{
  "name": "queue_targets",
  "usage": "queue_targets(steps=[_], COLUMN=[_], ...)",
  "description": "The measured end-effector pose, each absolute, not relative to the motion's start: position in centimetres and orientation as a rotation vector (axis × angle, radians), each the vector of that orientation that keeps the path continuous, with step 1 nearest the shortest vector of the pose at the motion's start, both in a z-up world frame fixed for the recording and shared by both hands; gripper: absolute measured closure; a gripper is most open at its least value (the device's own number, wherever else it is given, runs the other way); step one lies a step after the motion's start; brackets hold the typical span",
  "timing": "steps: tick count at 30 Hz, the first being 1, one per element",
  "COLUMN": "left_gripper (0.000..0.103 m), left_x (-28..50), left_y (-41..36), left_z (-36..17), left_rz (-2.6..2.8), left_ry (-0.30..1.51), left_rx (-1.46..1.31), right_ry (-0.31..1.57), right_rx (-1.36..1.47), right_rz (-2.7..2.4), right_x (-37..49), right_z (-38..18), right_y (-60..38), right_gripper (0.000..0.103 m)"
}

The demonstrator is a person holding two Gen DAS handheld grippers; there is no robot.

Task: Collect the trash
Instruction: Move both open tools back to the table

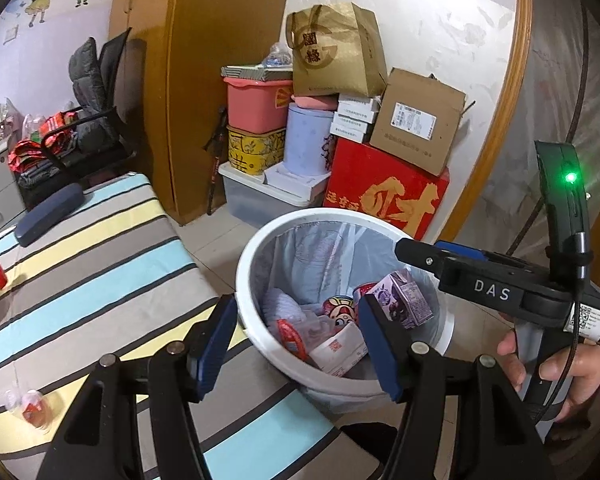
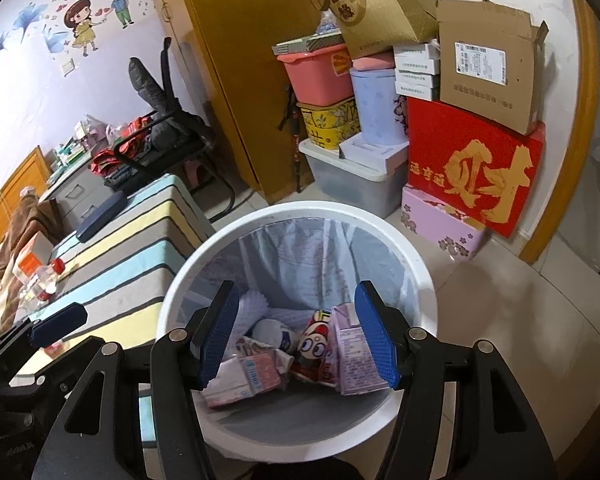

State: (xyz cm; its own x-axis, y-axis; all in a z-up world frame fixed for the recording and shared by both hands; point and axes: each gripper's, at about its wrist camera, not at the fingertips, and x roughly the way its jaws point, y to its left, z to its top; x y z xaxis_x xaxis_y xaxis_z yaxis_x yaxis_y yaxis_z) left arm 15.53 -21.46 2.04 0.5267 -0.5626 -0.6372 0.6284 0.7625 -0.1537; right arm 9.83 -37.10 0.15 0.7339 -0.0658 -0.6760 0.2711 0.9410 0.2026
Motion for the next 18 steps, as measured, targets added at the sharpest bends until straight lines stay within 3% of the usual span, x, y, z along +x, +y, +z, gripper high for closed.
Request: queue_targets(steps=[18], left_gripper=[0.038], left_x=[14.3], left_y=[-13.1], left_z=[3.1], left_rz=[-0.575], left_ry=[0.68], left_rx=[0.037], right_ry=[0.671], right_rx=[0.244], right_rz=[-0.099], right_x=[9.4], right_z=[1.5], right_y=[-31.4], right_gripper=[0.041])
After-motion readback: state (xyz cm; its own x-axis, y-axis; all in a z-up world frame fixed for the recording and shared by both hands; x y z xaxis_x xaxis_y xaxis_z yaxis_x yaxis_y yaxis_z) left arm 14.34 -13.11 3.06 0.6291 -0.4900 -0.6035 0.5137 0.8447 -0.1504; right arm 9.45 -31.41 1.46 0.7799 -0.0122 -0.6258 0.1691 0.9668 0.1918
